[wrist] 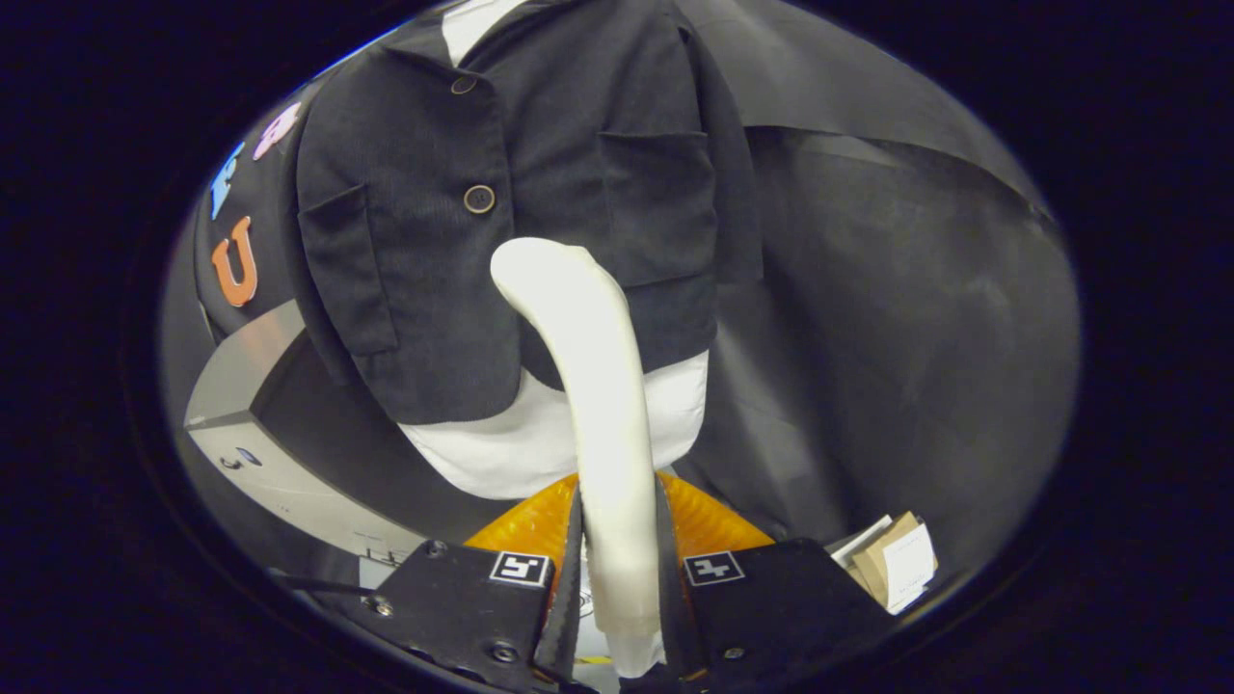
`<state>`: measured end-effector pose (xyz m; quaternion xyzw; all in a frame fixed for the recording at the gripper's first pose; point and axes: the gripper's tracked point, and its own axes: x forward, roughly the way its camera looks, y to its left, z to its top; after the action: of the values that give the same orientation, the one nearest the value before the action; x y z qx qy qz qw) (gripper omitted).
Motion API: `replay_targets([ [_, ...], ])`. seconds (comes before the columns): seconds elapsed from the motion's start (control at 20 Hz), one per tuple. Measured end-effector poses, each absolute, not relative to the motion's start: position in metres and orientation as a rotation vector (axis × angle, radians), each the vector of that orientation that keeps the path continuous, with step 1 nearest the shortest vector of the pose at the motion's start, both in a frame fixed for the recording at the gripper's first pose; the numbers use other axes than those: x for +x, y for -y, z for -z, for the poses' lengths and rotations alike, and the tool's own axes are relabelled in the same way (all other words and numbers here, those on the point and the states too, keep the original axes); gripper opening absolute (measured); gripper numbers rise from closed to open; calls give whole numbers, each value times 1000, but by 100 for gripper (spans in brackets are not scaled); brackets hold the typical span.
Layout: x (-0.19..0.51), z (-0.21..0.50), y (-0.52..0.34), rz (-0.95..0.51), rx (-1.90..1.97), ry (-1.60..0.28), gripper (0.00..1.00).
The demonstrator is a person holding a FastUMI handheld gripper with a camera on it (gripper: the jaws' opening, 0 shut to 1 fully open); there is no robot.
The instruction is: Iron the clothes twice with a garment steamer, once on the left side and once on the right side.
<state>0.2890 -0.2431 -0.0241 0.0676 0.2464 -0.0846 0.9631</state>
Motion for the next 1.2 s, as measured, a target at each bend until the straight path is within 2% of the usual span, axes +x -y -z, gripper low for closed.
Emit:
replay_targets([
  [0.4, 291, 33, 250, 100, 161, -474, 37],
  [0.6, 267, 39, 235, 92, 194, -464, 37],
  [0.9, 180, 31, 199, 158, 210, -400, 38],
  [1.2, 80, 31, 117, 172, 178, -321, 37],
])
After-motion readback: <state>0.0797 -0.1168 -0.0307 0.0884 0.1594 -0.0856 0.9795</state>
